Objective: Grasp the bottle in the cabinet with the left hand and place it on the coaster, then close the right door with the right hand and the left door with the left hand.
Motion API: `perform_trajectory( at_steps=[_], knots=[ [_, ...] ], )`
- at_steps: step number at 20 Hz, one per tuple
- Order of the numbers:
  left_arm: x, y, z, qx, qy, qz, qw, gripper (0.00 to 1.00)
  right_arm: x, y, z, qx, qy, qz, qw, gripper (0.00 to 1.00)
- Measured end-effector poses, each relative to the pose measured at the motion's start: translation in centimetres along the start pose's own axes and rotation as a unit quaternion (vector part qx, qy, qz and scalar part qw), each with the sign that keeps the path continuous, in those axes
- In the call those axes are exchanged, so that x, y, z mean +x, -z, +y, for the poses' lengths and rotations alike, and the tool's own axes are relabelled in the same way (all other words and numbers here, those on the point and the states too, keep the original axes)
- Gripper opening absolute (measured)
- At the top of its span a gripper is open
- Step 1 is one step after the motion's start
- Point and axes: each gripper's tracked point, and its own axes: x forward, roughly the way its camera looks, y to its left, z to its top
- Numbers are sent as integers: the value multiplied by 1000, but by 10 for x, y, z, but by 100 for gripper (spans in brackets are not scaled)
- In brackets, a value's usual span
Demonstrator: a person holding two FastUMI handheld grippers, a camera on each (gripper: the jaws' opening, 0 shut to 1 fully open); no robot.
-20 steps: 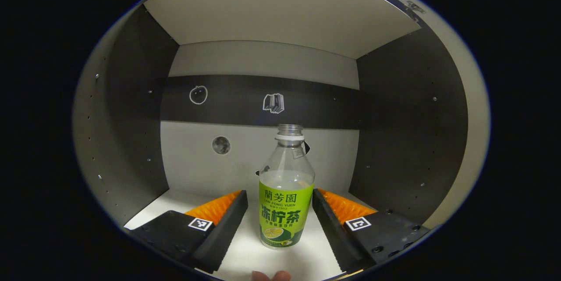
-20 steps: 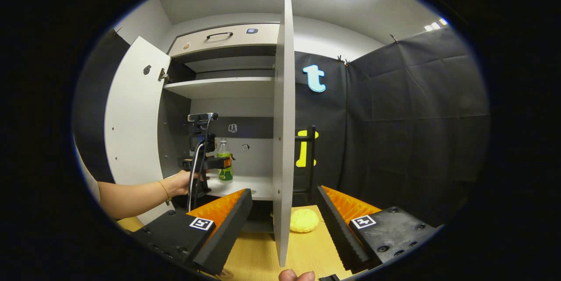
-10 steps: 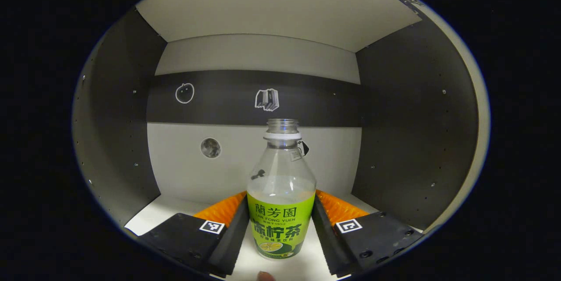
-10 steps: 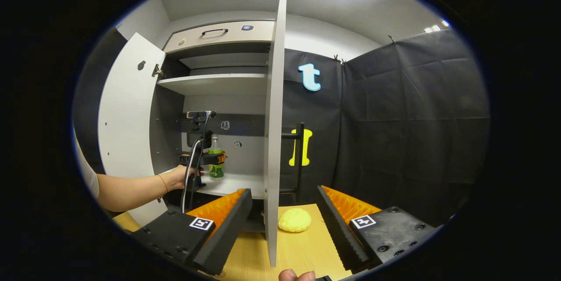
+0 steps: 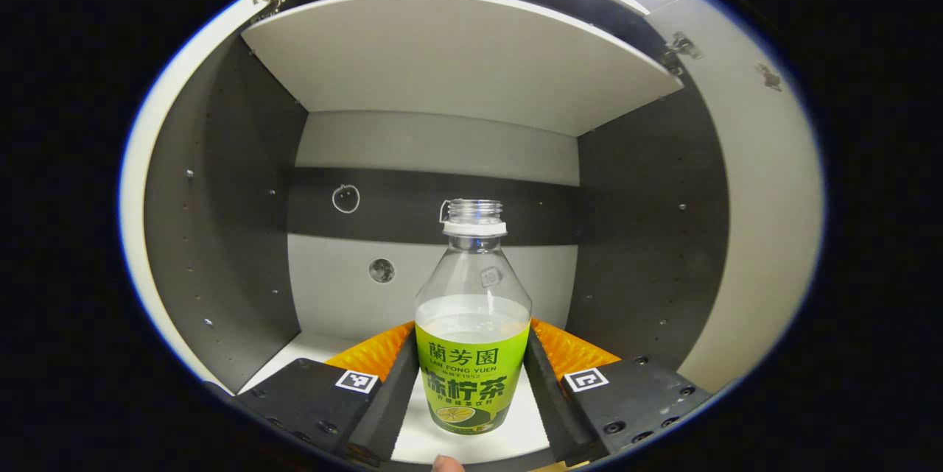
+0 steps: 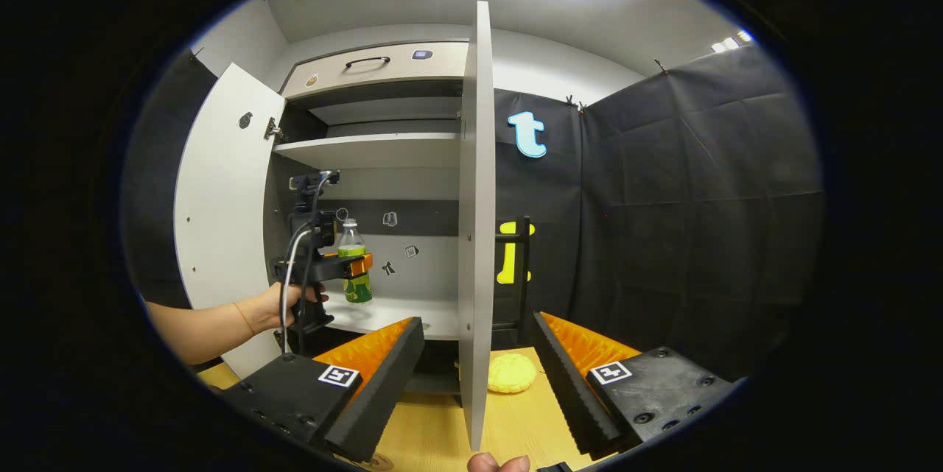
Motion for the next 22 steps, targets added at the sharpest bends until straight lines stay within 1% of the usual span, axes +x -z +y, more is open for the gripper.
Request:
perform_trajectory(
  at_steps=[3,8,11,13,15,17,21,22],
  knots=[
    [-43,1,-2,-4,7,0,1000,77,-2,-2,2,-5,4,-2,1000,98],
    [-110,15,-2,10,4,-6,1000,77,-11,-10,10,-2,5,-16,1000,98],
    [-150,27,-9,-1,10,-18,1000,77,-14,-10,16,-6,3,-20,1000,98],
    [-174,41,-10,-1,5,-22,1000,77,-15,-9,17,-9,5,-17,1000,98],
    [-197,60,-20,0,8,-18,1000,77,-18,-12,22,0,-3,-19,1000,98],
    [-220,80,-25,2,7,-14,1000,77,-19,-16,23,4,-3,-28,1000,98],
    [-256,123,-46,-17,29,3,999,77,-20,-18,25,-7,-6,-32,999,97],
    [-265,131,-47,-18,29,2,999,77,-20,-19,25,-11,-6,-32,999,97]
  ],
)
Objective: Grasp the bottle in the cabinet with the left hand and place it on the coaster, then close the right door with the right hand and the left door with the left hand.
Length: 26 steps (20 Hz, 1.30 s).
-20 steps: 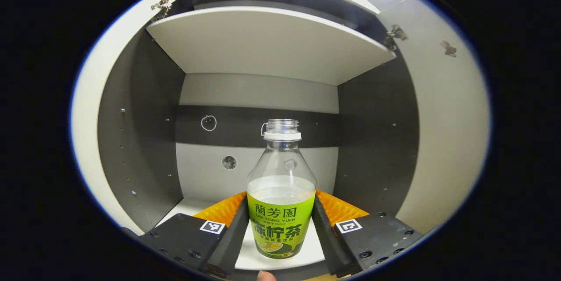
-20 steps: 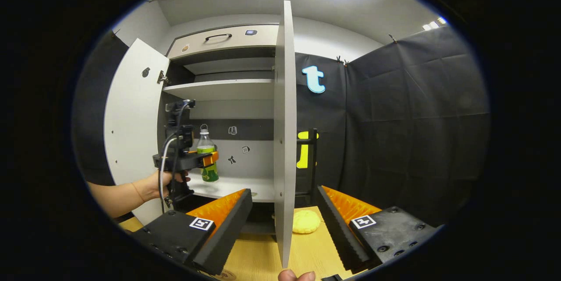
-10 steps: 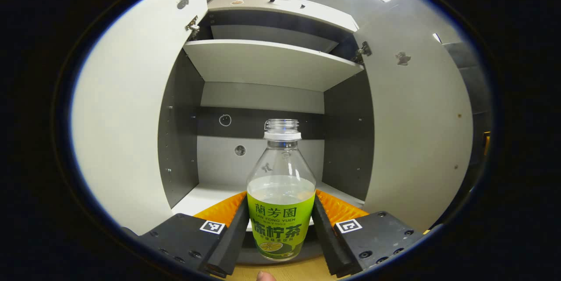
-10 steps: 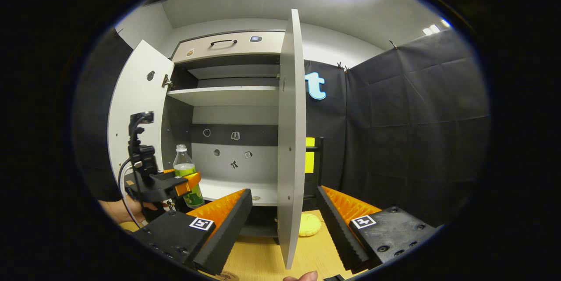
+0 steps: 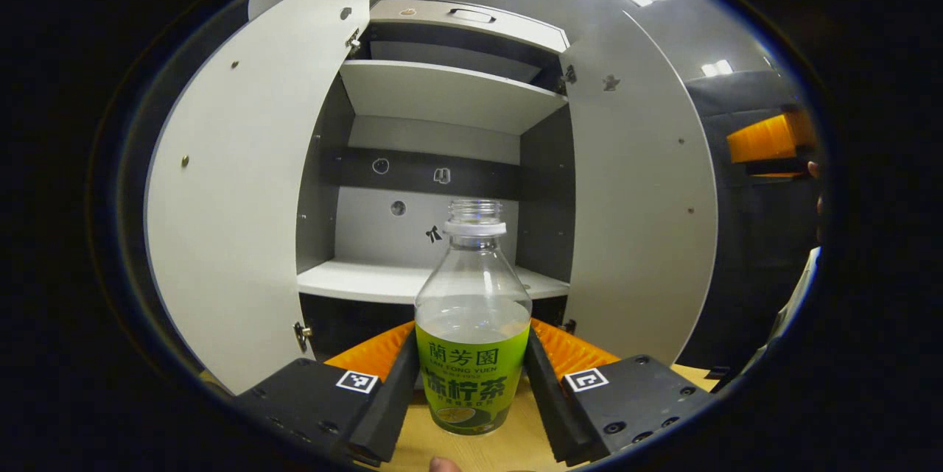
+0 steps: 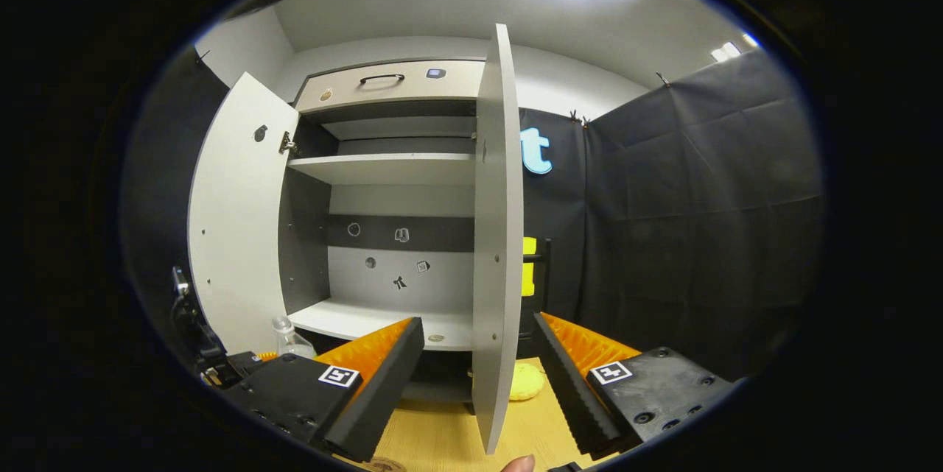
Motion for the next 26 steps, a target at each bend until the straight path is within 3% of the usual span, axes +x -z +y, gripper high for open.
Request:
perform_trajectory(
  at_steps=[10,14,19,26],
  knots=[
    [-53,126,-49,-2,74,60,995,78,1,-6,-14,-6,10,-3,1000,97],
    [-61,172,-60,13,83,82,993,78,5,-9,-22,-6,19,-1,1000,97],
    [-57,201,-69,0,99,88,991,78,10,-8,-35,-9,41,1,999,98],
    [-59,226,-67,-16,93,102,990,80,12,-6,-36,-36,57,-4,998,98]
  ],
)
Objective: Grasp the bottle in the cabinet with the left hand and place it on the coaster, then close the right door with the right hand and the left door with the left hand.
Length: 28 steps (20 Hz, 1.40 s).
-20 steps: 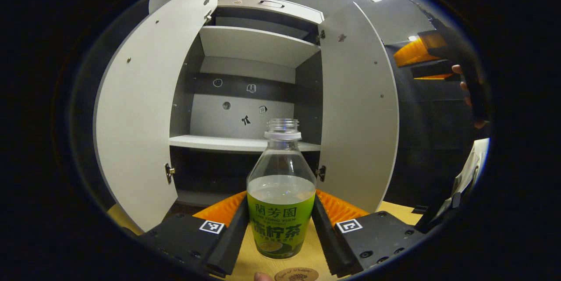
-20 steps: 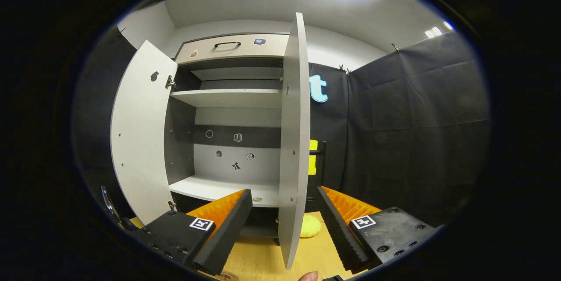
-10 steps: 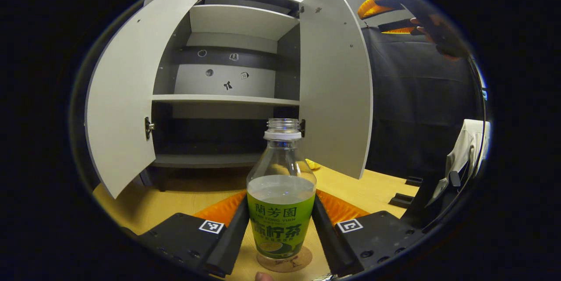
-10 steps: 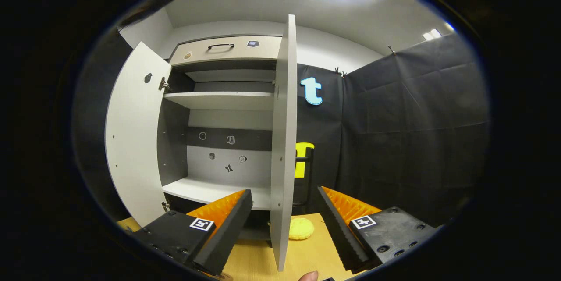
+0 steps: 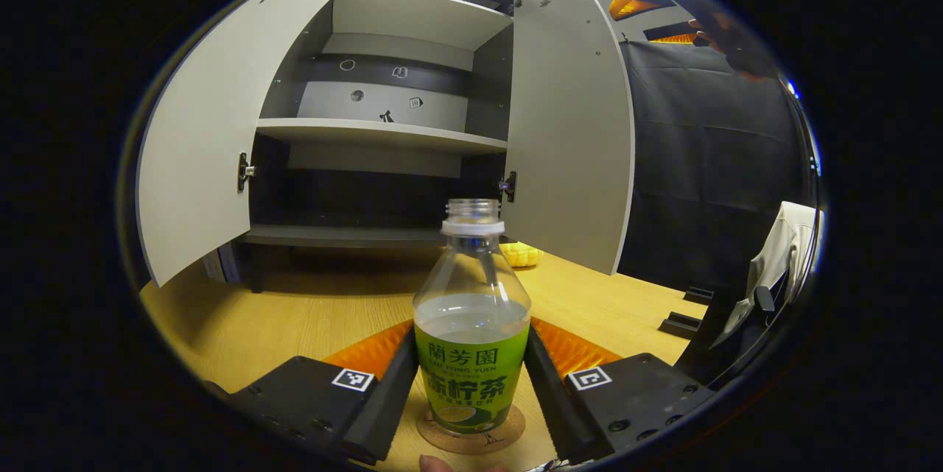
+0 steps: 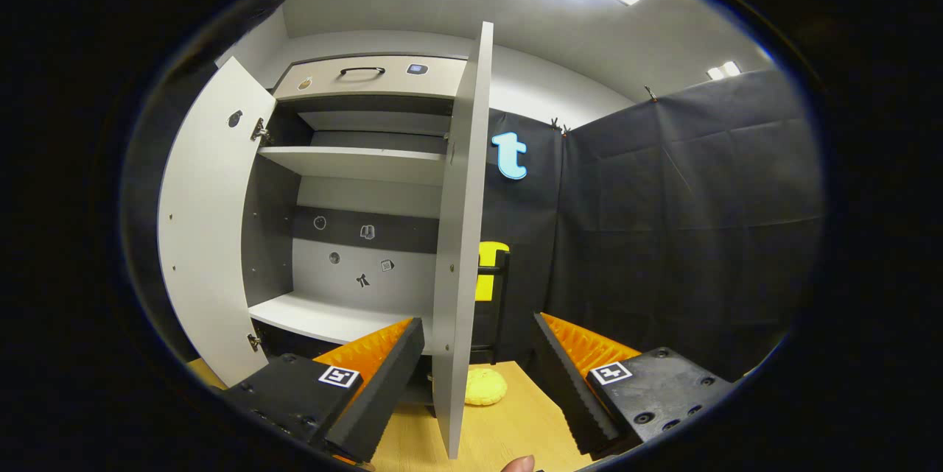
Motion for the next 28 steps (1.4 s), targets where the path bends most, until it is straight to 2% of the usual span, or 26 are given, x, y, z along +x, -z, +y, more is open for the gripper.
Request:
perform_trajectory(
  at_steps=[2,6,9,13,16,18,20,23,28],
  knots=[
    [-1,8,-4,5,5,11,1000,81,1,0,1,-4,0,1,1000,98],
    [-5,18,-2,-15,1,37,999,96,0,-1,2,-1,0,-1,1000,98],
    [-18,25,-3,-13,1,57,998,95,-1,2,-2,5,2,2,1000,98],
    [-63,18,-4,-12,-8,83,996,95,-2,2,-9,12,9,4,1000,98],
    [-94,-35,10,-14,-41,72,996,95,0,3,-6,19,-15,6,1000,97],
    [-107,-88,26,-24,-71,44,996,95,2,2,1,18,-42,2,999,98],
    [-119,-148,46,-33,-105,4,994,95,2,1,-1,12,-53,0,999,98],
    [-133,-232,79,-14,-150,-42,988,95,-2,-1,1,20,-68,2,998,98],
    [-151,-331,119,13,-228,-76,971,95,-6,-4,-3,11,-77,5,997,98]
  ],
)
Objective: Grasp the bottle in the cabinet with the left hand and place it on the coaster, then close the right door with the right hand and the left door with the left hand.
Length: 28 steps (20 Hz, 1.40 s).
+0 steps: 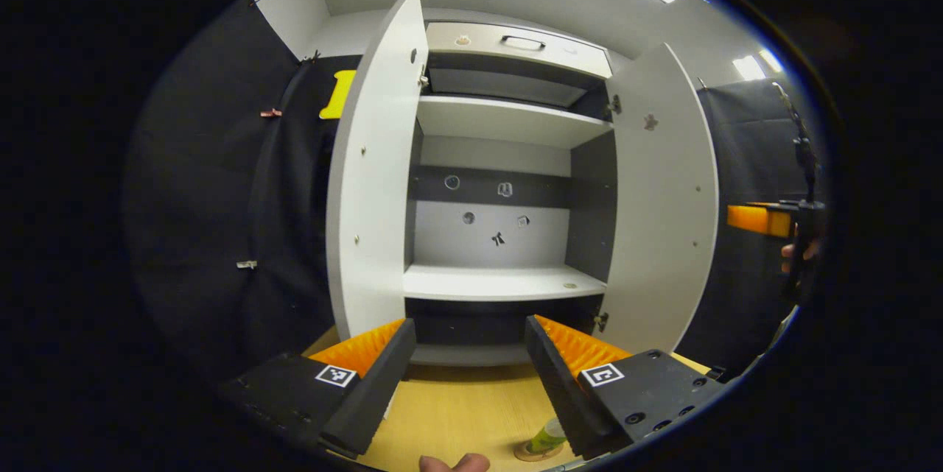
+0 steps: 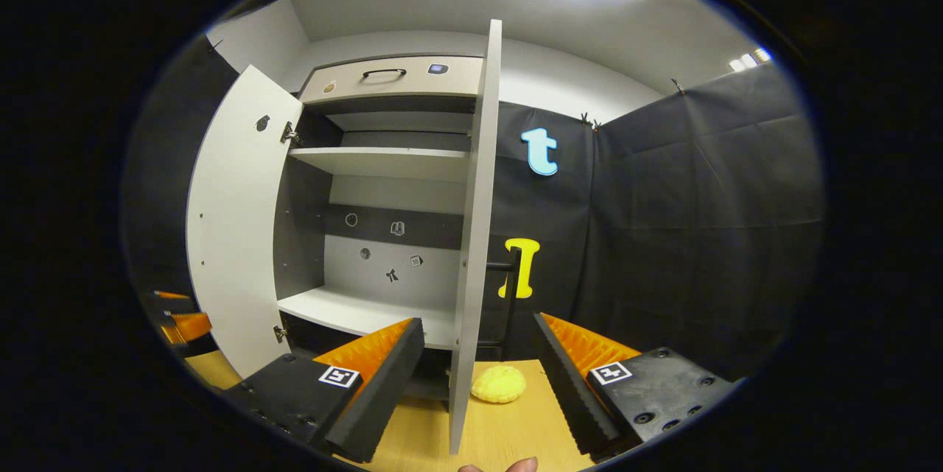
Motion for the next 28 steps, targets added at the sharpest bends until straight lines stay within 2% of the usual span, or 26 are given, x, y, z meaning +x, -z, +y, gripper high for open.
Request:
perform_trajectory(
  at_steps=[2,4,12,16,21,25,28],
  knots=[
    [2,-27,12,18,-28,-8,999,95,0,-3,0,24,0,1,1000,97],
    [2,-46,14,28,-40,-13,999,95,0,2,1,30,-7,7,1000,97],
    [-4,-49,13,-12,-48,1,999,95,-6,0,-6,27,-22,17,999,97],
    [-6,-45,16,6,-57,7,998,95,4,7,-40,31,10,26,999,98],
    [-8,-39,7,16,-65,16,998,95,40,21,-88,20,54,24,998,97],
    [-6,-38,3,23,-68,19,997,95,68,35,-87,24,33,38,998,97],
    [-7,-37,1,19,-69,18,997,95,72,38,-78,33,15,40,999,95]
  ],
)
